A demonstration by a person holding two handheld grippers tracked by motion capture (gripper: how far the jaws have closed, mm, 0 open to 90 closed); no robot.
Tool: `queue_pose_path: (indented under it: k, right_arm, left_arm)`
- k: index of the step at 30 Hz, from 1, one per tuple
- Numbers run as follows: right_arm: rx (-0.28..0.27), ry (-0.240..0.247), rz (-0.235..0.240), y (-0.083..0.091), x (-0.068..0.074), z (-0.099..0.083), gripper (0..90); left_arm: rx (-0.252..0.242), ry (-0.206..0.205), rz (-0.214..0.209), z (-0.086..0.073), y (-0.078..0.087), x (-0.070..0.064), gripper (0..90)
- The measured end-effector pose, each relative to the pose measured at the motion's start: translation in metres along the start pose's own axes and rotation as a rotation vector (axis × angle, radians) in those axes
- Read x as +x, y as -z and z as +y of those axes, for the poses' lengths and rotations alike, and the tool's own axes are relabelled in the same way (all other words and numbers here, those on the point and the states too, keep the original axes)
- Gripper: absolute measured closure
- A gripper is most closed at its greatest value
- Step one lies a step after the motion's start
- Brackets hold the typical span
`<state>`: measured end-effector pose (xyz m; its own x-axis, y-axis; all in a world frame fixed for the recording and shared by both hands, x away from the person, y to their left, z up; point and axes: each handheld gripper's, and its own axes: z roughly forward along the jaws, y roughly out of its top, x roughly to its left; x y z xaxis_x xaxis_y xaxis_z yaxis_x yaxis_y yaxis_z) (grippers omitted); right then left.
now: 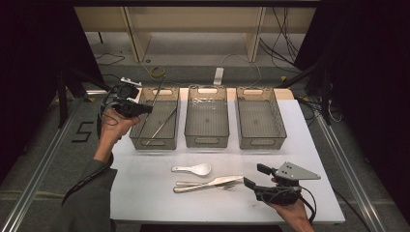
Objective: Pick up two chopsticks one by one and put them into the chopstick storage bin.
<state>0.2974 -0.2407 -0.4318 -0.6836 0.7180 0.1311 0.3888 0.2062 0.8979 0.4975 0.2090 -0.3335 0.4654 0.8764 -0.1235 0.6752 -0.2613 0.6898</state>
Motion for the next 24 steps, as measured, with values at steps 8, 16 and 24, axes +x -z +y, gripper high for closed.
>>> queue_pose_path:
  k: [8,16,24]
  right_arm:
    - [0.001,0.0,0.003,0.0,0.0,0.0,30.2]
    - [0.003,0.0,0.005,0.0,0.0,0.0,30.2]
    - [0.003,-0.002,0.011,-0.001,0.0,0.0,30.2]
  left_arm:
    - [-0.01,-0.004,0.01,0.011,-0.009,0.005,85.1]
    - [-0.012,0.008,0.037,0.017,-0.024,0.016,85.1]
    - [-0.024,-0.003,0.07,0.017,-0.034,0.024,85.1]
